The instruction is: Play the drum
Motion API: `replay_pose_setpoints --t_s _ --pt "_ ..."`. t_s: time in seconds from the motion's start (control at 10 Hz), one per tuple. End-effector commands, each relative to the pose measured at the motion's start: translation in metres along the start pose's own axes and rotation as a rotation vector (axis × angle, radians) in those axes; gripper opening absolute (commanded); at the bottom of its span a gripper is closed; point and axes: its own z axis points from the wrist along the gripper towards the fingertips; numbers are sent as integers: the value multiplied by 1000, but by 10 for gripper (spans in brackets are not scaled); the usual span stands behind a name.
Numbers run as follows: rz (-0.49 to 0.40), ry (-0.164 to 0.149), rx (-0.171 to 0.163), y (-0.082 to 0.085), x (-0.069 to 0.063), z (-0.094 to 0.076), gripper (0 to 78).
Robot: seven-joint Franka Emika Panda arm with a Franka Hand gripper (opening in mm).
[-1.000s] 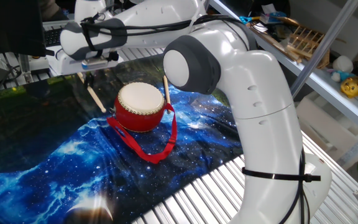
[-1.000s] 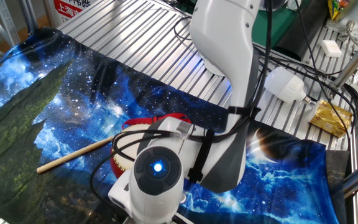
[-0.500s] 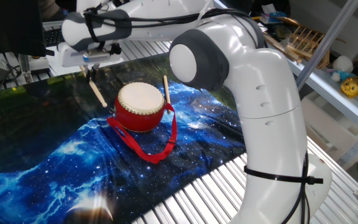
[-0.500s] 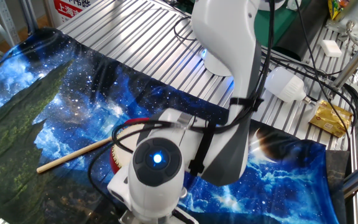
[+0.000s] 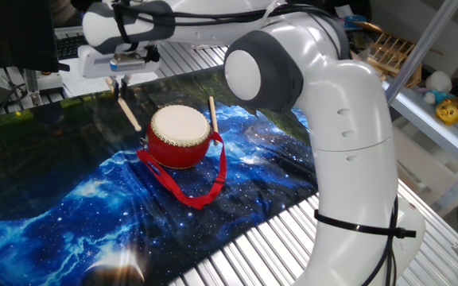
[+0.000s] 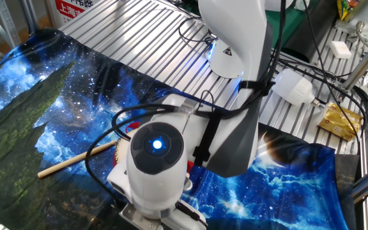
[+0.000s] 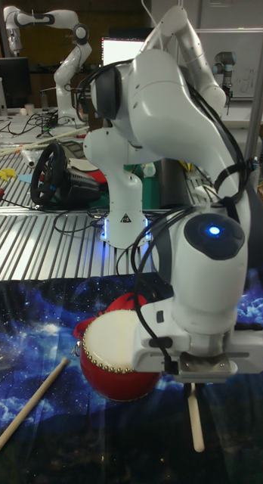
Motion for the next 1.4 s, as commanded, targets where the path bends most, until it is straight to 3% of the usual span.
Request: replay_pose_setpoints --t_s 0.1,0.6,1.1,1.2,1.4 --pt "-19 11 3 -6 1 -14 12" --pt "1 24 5 -16 3 -27 12" --pt "-28 25 12 -19 3 -27 12" --pt "6 23 2 -19 3 -27 12" --pt "115 23 22 -19 3 -27 12"
